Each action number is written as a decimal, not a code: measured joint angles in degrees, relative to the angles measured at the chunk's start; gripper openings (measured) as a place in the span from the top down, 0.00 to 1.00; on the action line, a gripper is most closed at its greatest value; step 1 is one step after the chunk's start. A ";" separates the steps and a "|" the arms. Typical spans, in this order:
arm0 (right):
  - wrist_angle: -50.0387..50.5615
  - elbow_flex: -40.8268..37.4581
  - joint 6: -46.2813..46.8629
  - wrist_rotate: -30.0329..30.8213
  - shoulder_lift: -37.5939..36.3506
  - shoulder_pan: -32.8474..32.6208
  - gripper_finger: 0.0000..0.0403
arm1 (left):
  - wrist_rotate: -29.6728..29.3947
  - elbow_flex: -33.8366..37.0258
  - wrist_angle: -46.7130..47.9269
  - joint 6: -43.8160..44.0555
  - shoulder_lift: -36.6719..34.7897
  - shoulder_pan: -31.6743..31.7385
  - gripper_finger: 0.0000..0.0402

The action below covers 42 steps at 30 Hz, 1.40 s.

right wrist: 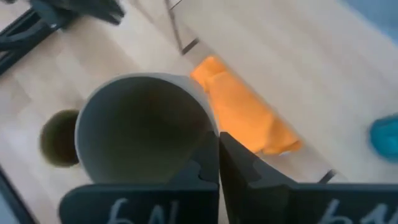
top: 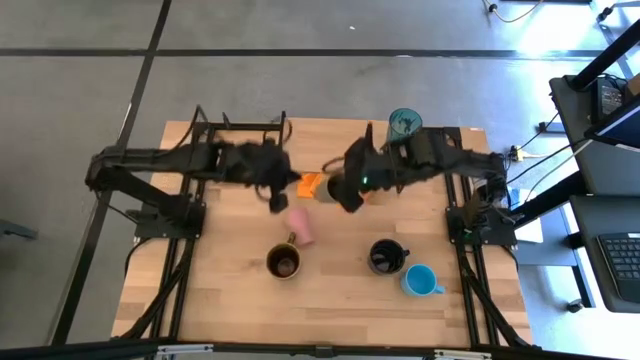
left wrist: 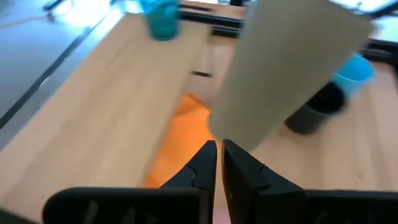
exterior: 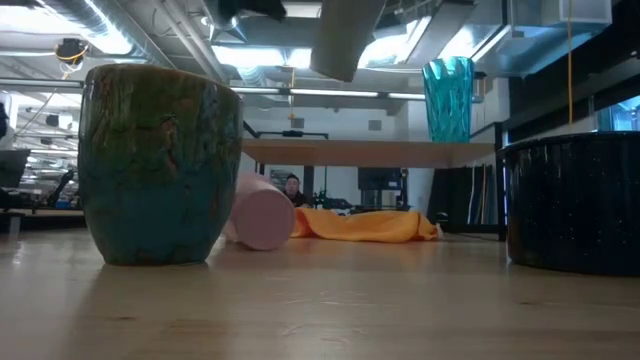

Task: Stack small to large cups/mugs on shelf
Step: Put the gray cup on the shelf

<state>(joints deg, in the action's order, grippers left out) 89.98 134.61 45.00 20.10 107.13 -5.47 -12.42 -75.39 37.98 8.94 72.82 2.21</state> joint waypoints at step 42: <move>0.01 -9.36 -4.96 -11.17 -6.62 21.96 1.00 | 34.88 -6.15 -19.38 -10.80 21.73 27.68 0.95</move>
<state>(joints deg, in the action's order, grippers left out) 90.00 125.25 40.04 8.93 100.51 16.48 22.46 -81.54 18.60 -1.86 94.54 29.89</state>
